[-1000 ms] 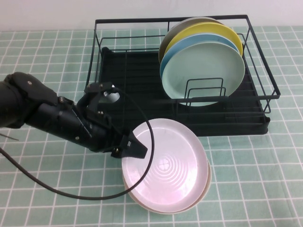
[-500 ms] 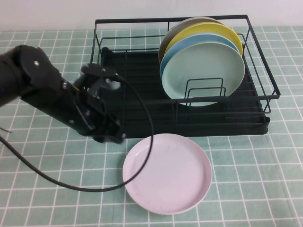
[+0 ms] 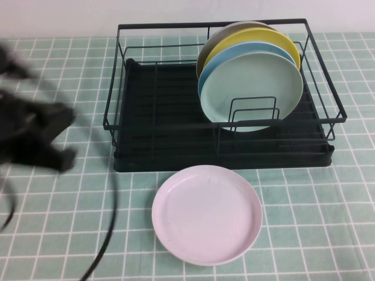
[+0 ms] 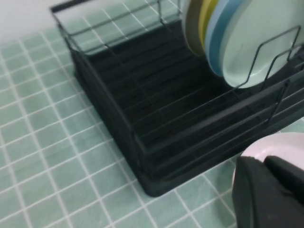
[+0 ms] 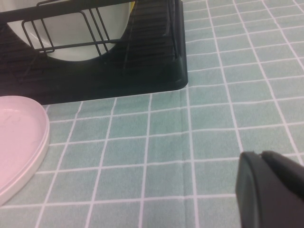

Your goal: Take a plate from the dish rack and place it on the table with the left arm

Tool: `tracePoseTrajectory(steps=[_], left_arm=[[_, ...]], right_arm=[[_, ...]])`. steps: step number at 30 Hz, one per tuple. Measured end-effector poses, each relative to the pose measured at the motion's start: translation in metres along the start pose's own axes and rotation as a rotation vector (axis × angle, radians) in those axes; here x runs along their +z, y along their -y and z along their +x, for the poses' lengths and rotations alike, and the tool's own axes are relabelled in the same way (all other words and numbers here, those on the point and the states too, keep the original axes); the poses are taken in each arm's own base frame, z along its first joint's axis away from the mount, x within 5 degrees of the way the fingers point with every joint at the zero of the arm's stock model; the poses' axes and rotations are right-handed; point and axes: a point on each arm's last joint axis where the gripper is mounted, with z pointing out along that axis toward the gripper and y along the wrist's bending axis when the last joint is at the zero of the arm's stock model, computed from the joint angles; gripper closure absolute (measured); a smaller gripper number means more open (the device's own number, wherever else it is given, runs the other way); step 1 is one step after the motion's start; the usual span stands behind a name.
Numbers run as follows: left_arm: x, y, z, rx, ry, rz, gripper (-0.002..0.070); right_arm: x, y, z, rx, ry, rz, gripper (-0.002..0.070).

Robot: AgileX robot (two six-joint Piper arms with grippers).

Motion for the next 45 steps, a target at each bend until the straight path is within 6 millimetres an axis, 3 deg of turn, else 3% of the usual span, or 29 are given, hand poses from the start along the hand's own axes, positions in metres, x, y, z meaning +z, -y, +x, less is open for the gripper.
tracePoseTrajectory(steps=[9,13,17,23,29,36,45], left_arm=[[-0.081,0.025,0.066,0.020,0.124,-0.051,0.0675],[-0.104,0.033,0.085,0.030,0.153,-0.047,0.0676],[-0.114,0.039,0.101,0.038,0.158,-0.044,0.0676],[-0.101,0.041,0.135,0.039,0.193,-0.113,0.0676],[-0.071,0.038,0.182,-0.229,0.324,-0.294,0.0676],[-0.043,0.037,0.229,-0.380,0.191,-0.407,0.0676],[-0.039,0.044,0.231,-0.303,0.177,-0.283,0.0677]], right_arm=[[0.000,0.000,0.000,0.000,0.000,0.000,0.0694],[0.000,0.000,0.000,0.002,0.000,-0.001,0.0694],[0.000,0.000,0.000,0.002,0.000,-0.001,0.0694],[0.000,0.000,0.000,0.002,0.000,-0.001,0.0694],[0.000,0.000,0.000,0.002,0.000,-0.001,0.0694],[0.000,0.000,0.000,0.002,0.000,-0.001,0.0694],[0.000,0.000,0.000,0.003,-0.001,-0.001,0.0694]])
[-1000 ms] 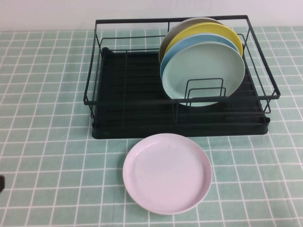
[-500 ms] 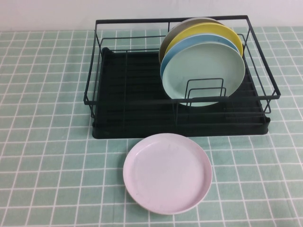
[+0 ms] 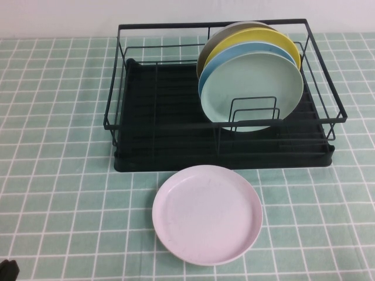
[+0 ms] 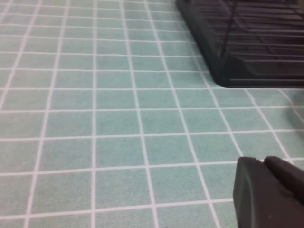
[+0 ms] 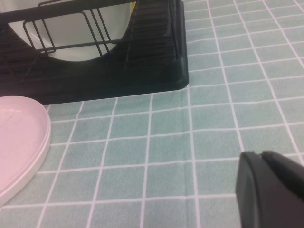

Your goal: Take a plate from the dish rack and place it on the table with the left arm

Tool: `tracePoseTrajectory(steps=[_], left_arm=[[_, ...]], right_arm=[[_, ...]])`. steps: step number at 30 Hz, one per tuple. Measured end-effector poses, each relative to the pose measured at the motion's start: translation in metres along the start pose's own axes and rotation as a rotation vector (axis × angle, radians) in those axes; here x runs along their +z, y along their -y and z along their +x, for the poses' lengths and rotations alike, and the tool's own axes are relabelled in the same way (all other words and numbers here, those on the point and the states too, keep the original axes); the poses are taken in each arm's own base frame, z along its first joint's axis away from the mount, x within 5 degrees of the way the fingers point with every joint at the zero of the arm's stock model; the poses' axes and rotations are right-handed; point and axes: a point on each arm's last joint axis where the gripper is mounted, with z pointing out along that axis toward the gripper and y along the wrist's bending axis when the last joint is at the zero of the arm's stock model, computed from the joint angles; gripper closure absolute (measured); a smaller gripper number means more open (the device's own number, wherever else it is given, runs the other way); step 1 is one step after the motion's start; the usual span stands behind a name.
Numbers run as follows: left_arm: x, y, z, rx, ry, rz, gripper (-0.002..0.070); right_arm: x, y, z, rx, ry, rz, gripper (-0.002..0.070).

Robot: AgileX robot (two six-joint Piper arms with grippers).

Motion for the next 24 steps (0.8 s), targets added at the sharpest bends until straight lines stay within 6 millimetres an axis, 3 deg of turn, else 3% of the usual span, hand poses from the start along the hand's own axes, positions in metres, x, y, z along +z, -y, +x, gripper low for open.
tracePoseTrajectory(steps=[24], left_arm=[[0.0001,0.0014,0.0003,0.007,0.000,0.025,0.0678]], right_arm=[[0.0000,0.0000,0.0000,0.000,0.000,0.000,0.0694]])
